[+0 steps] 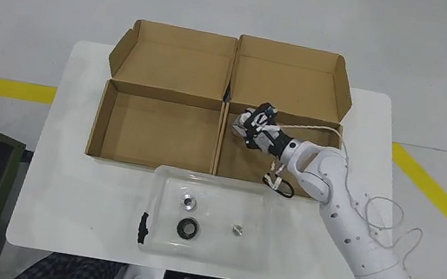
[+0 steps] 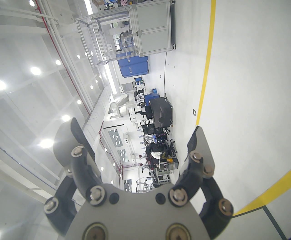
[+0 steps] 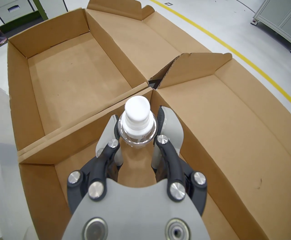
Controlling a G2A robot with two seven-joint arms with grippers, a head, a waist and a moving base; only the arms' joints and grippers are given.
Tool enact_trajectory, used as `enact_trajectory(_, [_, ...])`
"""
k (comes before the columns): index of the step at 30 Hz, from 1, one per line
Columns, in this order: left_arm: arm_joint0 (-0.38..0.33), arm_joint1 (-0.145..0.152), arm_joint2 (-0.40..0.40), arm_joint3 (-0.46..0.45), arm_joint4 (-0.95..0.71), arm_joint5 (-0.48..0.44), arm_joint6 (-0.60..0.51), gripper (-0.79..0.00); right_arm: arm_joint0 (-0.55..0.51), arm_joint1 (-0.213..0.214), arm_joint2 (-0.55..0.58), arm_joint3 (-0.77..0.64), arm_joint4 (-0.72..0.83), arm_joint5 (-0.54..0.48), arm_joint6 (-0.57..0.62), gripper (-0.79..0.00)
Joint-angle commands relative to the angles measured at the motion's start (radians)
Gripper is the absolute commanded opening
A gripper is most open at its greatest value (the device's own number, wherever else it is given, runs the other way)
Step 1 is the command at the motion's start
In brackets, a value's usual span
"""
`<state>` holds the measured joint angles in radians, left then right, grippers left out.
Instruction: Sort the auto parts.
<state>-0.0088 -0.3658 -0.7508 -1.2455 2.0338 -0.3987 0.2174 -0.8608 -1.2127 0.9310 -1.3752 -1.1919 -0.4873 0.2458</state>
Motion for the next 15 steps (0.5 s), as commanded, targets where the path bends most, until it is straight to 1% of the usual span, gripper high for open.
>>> enact_trajectory(1, [0.0,0.0,0.0,0.0,0.0,0.0,0.0,0.0,0.0,-0.001,-0.001,0.005,-0.004,0.001,-0.001,-0.446])
enact_trajectory(2, [0.0,0.0,0.0,0.0,0.0,0.0,0.0,0.0,0.0,-0.002,-0.001,0.006,-0.005,0.002,-0.001,-0.419])
enact_trajectory(4, [0.0,0.0,0.0,0.0,0.0,0.0,0.0,0.0,-0.002,-0.003,-0.002,0.007,-0.007,0.0,-0.001,-0.394])
enact_trajectory(6, [0.0,0.0,0.0,0.0,0.0,0.0,0.0,0.0,-0.004,-0.003,0.001,0.0,-0.012,-0.001,0.002,-0.265])
enact_trajectory(7, [0.0,0.0,0.0,0.0,0.0,0.0,0.0,0.0,-0.005,-0.003,0.004,-0.006,-0.016,-0.002,0.002,-0.185])
enact_trajectory(8, [0.0,0.0,0.0,0.0,0.0,0.0,0.0,0.0,-0.008,-0.001,0.009,-0.012,-0.02,-0.003,0.003,-0.132])
enact_trajectory(9, [0.0,0.0,0.0,0.0,0.0,0.0,0.0,0.0,-0.011,0.0,0.015,-0.02,-0.024,-0.004,0.004,-0.105])
enact_trajectory(10, [0.0,0.0,0.0,0.0,0.0,0.0,0.0,0.0,-0.014,0.002,0.023,-0.03,-0.03,-0.005,0.004,-0.049])
enact_trajectory(12, [0.0,0.0,0.0,0.0,0.0,0.0,0.0,0.0,-0.023,0.007,0.041,-0.059,-0.046,-0.006,0.005,-0.006])
enact_trajectory(15, [0.0,0.0,0.0,0.0,0.0,0.0,0.0,0.0,-0.046,0.018,0.078,-0.125,-0.066,-0.015,0.011,0.0])
